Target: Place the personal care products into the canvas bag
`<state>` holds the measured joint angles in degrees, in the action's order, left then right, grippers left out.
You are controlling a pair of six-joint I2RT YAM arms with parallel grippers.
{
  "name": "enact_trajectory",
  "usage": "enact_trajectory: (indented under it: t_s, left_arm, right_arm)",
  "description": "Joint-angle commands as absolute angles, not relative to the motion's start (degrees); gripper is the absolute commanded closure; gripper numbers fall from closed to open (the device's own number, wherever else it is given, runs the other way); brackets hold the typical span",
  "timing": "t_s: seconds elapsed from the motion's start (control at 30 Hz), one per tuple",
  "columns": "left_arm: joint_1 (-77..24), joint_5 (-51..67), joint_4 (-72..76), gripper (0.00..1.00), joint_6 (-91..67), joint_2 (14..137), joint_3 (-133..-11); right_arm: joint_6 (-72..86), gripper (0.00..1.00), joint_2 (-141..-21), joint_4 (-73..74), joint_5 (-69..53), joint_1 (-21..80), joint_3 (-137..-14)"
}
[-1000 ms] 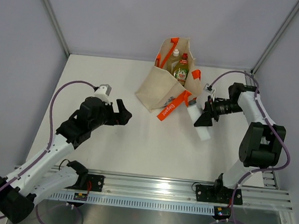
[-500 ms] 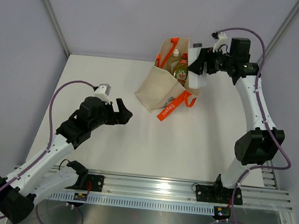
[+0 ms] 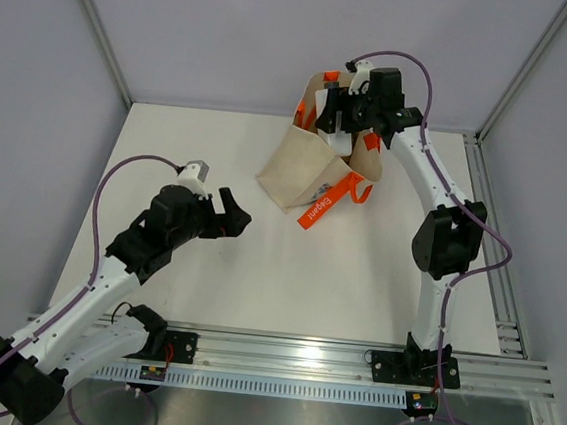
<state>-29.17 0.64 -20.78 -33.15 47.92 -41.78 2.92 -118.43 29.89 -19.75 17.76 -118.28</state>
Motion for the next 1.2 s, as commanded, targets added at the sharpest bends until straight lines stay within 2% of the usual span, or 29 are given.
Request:
enact_trajectory:
  t_s: [0.0,0.07,0.1,0.2,0.37,0.67,0.93,1.17]
  left_arm:
    - [-28.8,0.6,-17.7,0.01,-33.7,47.0,-41.6]
    - [-28.9,0.7,-17.5,0.01,-33.4,47.3,-41.7]
    - [-28.8,0.9,-17.5,0.01,-33.3,47.6,-42.0]
    - [-28.8,1.1,-17.7,0.01,-32.6,48.3,-42.5]
    - [-28.8,0.9,-19.2,0.01,-31.0,49.0,-43.6]
    - [-28.7,-1.5,-22.1,0.01,-27.7,48.1,-45.3]
    - [-28.7,-3.4,-22.7,0.01,-26.2,47.1,-44.2]
    - [-28.7,-3.5,-22.6,0.01,-26.1,46.5,-43.3]
  right_arm:
    - [4.6,0.73,-115.9,21.5,-21.5,18.3,-121.5]
    - [3.7,0.58,-116.8,23.2,-24.2,18.2,-122.7]
    - [3.0,0.34,-117.6,25.6,-26.3,18.3,-124.5]
    - [-1.7,0.01,-118.9,31.5,-25.1,18.2,-130.0]
    - [-1.6,0.0,-118.4,36.9,-23.2,16.5,-133.4]
    - [-2.8,0.01,-110.7,41.8,-14.2,14.8,-129.0]
    - [-4.7,0.0,-96.5,37.7,-5.1,9.8,-108.8]
    - [-5.6,0.01,-83.3,23.5,3.7,7.4,-89.9]
